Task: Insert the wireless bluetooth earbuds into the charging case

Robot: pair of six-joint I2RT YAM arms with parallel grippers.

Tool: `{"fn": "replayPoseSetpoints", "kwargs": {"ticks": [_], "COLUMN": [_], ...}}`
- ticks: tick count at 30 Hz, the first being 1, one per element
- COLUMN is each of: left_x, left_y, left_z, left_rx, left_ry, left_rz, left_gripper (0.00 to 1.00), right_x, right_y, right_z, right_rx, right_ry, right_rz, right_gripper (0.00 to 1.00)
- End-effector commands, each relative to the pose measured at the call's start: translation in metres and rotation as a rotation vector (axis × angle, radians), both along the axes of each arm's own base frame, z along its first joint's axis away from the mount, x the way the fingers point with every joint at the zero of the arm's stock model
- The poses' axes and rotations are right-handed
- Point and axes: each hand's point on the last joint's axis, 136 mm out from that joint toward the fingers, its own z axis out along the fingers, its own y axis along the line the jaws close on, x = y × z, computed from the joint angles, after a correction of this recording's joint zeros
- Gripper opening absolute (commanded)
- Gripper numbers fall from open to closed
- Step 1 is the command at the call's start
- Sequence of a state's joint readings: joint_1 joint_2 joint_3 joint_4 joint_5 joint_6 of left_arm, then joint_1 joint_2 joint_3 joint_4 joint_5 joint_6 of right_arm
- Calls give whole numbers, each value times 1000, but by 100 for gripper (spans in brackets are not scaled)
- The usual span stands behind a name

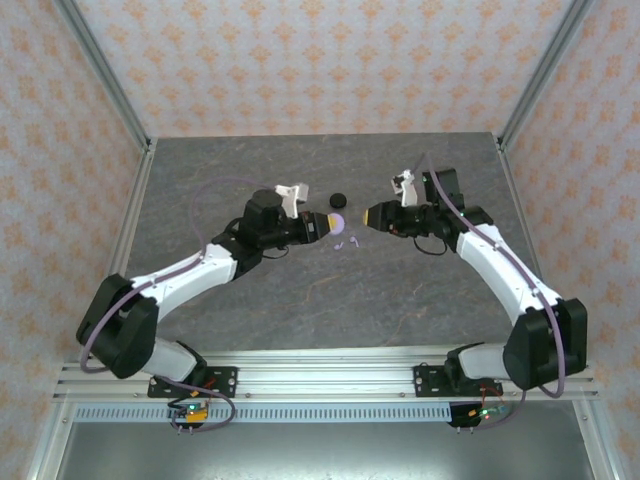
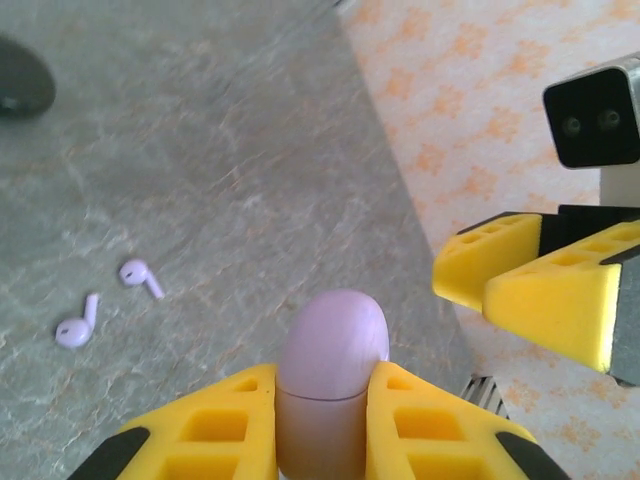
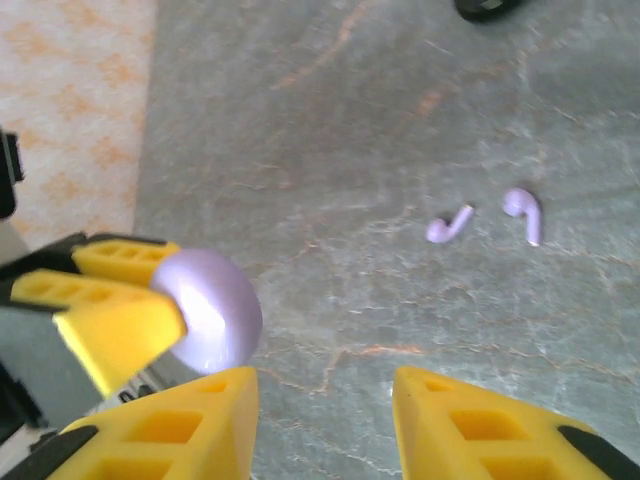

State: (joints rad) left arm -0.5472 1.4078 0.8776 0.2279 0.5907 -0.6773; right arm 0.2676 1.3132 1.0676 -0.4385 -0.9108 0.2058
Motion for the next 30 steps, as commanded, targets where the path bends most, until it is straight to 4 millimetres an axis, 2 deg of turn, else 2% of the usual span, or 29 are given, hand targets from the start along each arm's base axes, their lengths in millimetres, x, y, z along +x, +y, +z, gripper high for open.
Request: {"fn": "replayPoseSetpoints", "kwargs": {"ticks": [1,6,12,20,30], "left_x": [-12,-23,-33,-43,-49], "left_y": [4,8,4,1,3], "left_z": [36,71,94,113,120], "left_rx": [-2,-48,-86,-119,-129], "left_ry": [-144,-236,-288,-332,-358], "left_rz": [-60,-85,-143,-189,-198], "left_gripper": [20,23,23,23,23], "right_x": [-13,-21,-25,-35,-37], "right_y": [9,19,30,47,61], "right_z": [44,77,97,104,96], "right_rx": [61,145,182,194,187], "right_ry": [-113,-160,-208,-224,-187], "right_rz": [103,177,220,309,360], "right_gripper": [43,44,46,48,48]}}
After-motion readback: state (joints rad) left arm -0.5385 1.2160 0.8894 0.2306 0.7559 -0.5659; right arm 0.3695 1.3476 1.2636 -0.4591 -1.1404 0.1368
